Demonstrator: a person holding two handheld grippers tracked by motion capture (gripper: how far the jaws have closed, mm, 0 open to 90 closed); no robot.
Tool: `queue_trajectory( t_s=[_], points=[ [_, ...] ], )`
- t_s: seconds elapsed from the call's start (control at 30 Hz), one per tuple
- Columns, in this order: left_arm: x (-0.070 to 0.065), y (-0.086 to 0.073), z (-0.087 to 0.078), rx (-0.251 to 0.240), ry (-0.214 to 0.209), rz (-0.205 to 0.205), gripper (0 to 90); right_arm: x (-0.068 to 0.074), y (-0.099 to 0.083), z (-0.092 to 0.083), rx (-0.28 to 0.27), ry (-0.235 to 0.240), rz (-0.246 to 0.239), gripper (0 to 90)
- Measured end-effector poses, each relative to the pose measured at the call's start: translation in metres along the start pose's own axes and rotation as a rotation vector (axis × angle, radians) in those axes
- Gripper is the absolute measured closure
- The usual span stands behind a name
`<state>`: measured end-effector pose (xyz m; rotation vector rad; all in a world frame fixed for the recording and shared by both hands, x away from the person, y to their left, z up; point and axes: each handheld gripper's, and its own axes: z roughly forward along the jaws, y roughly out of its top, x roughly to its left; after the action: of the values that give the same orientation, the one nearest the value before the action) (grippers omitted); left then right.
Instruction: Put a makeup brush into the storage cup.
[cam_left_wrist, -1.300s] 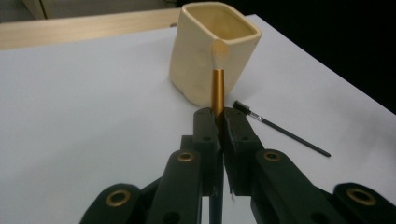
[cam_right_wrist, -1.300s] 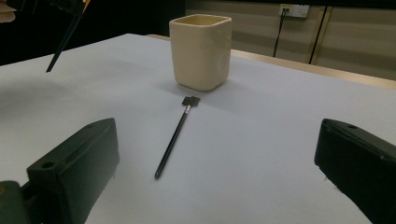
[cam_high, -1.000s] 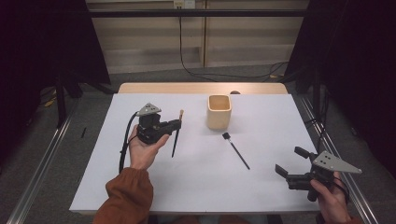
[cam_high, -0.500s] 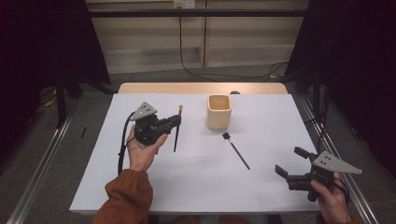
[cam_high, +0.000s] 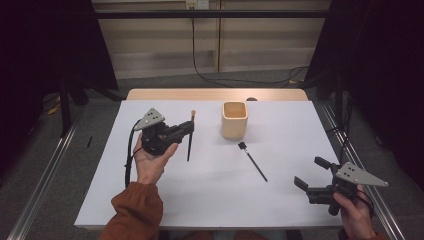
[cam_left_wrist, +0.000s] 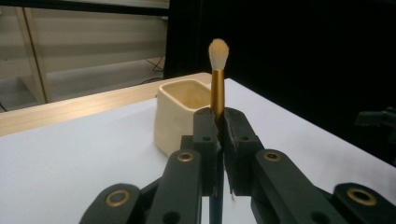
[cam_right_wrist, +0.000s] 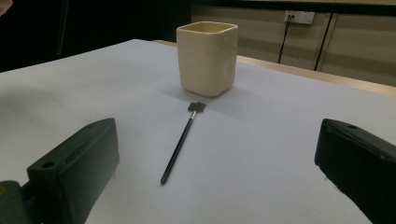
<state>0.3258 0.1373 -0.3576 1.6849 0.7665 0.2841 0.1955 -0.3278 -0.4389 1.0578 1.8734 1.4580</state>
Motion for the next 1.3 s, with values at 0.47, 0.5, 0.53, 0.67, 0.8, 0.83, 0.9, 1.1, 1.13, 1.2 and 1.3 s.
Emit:
queue_trajectory(
  t_s=[0.47,0.5,0.53,0.67,0.8,0.83,0.9,1.1,1.13,1.2,1.3],
  points=[
    [-0.017,0.008,-0.001,-0.029,-0.064,-0.003,84.5,0.001,0.009,0.003,-0.026,0.029,0.037,0.0],
    [-0.019,0.009,0.0,-0.03,-0.069,-0.002,84.5,0.001,0.011,0.004,-0.031,0.033,0.038,0.0],
    [-0.02,0.009,0.0,-0.029,-0.07,-0.003,84.5,0.002,0.013,0.004,-0.031,0.042,0.042,0.0],
    [-0.026,0.01,0.003,-0.024,-0.079,-0.004,84.5,0.003,0.019,0.009,-0.027,0.066,0.039,0.3],
    [-0.031,0.009,0.007,-0.018,-0.091,0.001,84.5,0.007,0.022,0.017,-0.003,0.094,0.04,0.2],
    [-0.032,0.009,0.008,-0.018,-0.094,-0.002,84.5,0.009,0.023,0.019,0.002,0.102,0.045,0.0],
    [-0.034,0.01,0.011,-0.018,-0.105,-0.007,84.6,0.011,0.026,0.022,0.01,0.121,0.049,0.0],
    [-0.048,0.022,0.022,-0.002,-0.129,0.041,84.5,0.017,0.04,0.031,-0.011,0.177,0.047,0.0],
    [-0.05,0.023,0.024,-0.001,-0.133,0.047,84.5,0.018,0.043,0.033,-0.013,0.185,0.043,0.0],
    [-0.053,0.025,0.028,-0.003,-0.147,0.045,84.5,0.02,0.047,0.038,-0.01,0.201,0.05,0.0],
    [-0.054,0.025,0.032,-0.01,-0.169,0.016,84.5,0.023,0.05,0.045,-0.007,0.218,0.06,0.0]
  ],
)
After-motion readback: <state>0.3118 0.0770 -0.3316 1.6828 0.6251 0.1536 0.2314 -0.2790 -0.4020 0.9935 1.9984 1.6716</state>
